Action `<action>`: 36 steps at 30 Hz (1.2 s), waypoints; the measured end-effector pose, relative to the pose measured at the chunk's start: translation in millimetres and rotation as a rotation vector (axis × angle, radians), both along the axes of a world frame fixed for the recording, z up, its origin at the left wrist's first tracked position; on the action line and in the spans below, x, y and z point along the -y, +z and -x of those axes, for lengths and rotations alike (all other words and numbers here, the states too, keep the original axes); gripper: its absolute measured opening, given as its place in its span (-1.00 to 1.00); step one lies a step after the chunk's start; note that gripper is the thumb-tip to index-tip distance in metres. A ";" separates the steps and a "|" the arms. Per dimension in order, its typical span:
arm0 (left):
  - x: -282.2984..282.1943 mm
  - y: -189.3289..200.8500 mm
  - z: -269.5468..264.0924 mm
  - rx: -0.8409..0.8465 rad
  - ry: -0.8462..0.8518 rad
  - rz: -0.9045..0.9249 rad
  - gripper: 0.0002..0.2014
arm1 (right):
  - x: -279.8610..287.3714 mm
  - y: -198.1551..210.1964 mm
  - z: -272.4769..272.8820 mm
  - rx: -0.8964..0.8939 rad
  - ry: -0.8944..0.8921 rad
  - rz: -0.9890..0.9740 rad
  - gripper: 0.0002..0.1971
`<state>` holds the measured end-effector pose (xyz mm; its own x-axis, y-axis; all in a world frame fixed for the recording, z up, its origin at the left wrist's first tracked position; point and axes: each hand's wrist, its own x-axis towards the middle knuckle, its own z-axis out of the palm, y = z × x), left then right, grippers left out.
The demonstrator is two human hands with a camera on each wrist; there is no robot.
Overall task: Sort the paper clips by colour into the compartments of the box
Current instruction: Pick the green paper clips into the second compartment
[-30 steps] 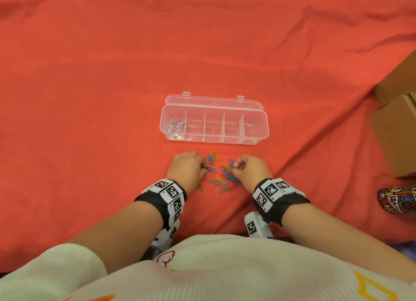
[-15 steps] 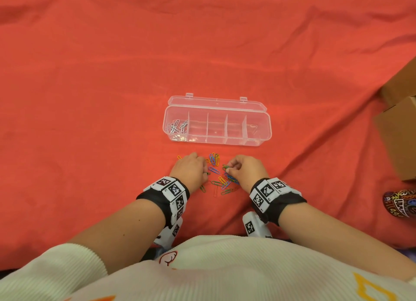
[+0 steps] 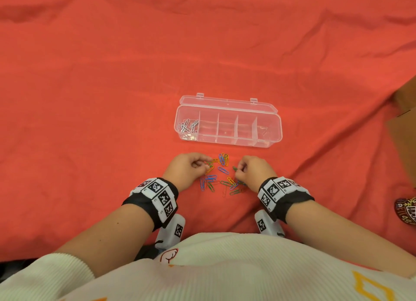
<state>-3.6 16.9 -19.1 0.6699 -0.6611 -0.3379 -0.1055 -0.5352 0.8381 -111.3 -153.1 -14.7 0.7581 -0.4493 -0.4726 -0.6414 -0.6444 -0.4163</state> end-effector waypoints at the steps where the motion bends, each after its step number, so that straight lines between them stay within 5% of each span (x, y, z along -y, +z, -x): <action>1: -1.2 1.2 -3.0 -0.021 0.014 0.008 -0.78 | 1.3 0.7 0.7 0.019 -0.018 -0.015 -0.92; 13: -10.4 15.1 -26.7 -0.304 0.062 0.178 -0.76 | 1.1 15.9 -5.3 0.248 -0.216 -0.361 -0.77; 25: 6.9 26.6 -17.9 -0.296 -0.092 0.127 -0.69 | -19.5 27.4 -19.9 0.380 -0.164 -0.563 -0.73; 32: 6.5 24.0 -17.4 -0.239 -0.016 0.076 -0.90 | -30.8 32.9 -25.5 0.427 -0.172 -0.576 -0.72; 36: 4.7 23.4 -15.3 -0.254 0.030 0.054 -0.86 | -34.4 34.8 -29.3 0.431 -0.201 -0.663 -0.76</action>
<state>11.7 12.2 4.3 0.5879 -0.6637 -0.4626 0.1275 -0.4886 0.8631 -82.0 -118.7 20.1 0.8687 -0.3254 -0.3734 -0.4151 -0.0670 -0.9073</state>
